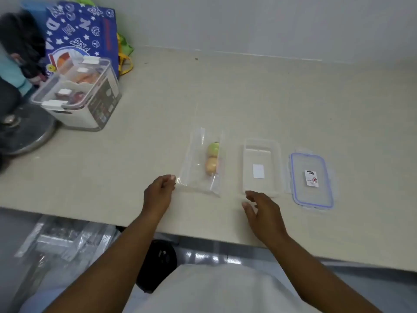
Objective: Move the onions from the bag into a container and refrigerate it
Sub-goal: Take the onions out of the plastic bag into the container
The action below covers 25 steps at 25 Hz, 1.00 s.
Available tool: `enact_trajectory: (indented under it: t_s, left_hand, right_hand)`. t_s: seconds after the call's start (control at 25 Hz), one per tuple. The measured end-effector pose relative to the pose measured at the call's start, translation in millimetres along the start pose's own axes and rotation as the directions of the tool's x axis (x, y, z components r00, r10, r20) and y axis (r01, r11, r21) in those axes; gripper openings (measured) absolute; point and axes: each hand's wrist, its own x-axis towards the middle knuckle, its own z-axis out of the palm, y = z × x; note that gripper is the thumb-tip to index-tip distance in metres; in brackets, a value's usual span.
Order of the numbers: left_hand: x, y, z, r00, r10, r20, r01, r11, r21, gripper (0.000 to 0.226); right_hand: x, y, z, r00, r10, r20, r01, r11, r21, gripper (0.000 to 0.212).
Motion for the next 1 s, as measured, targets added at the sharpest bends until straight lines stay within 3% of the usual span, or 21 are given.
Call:
enact_trajectory:
  t_s: [0.16,0.24,0.44,0.56,0.72,0.92,1.0]
  left_hand:
    - [30.9,35.9,13.5,0.971,-0.144,0.191,0.169,0.978,-0.122,0.018]
    - [29.1,40.1,23.6,0.977,-0.102,0.188,0.123,0.987,-0.102,0.012]
    - [4.6,53.3,33.8,0.968,0.036,0.247,-0.022,0.998,-0.059,0.013]
    - [-21.9,58.7,37.6,0.912,0.099,0.397,-0.114,0.993,0.015,0.019]
    - [-51.1,53.7,41.4,0.793,0.076,0.605,-0.126,0.991,0.041,0.012]
    - [-45.2,69.8,47.6,0.903,-0.034,0.428,0.075,0.994,-0.078,0.039]
    - [-41.8,78.8,52.3,0.911,-0.077,0.405,0.110,0.992,-0.058,0.044]
  right_hand:
    - [47.0,-38.1,16.3,0.975,0.090,0.202,-0.117,0.985,0.128,0.036]
    - [61.2,-45.2,23.7,0.961,0.134,0.241,-0.170,0.976,0.137,0.036]
    - [76.3,-61.0,21.9,0.962,0.203,0.182,-0.246,0.934,0.258,0.029]
    - [74.5,-74.4,14.8,0.951,0.255,0.175,-0.301,0.894,0.332,0.033]
    - [64.1,-76.6,7.8,0.946,0.273,0.177,-0.311,0.917,0.248,0.025]
    - [49.9,-67.3,-0.7,0.878,0.320,0.356,-0.460,0.771,0.441,0.021]
    - [46.0,-64.2,-4.4,0.869,0.292,0.400,-0.464,0.761,0.454,0.017]
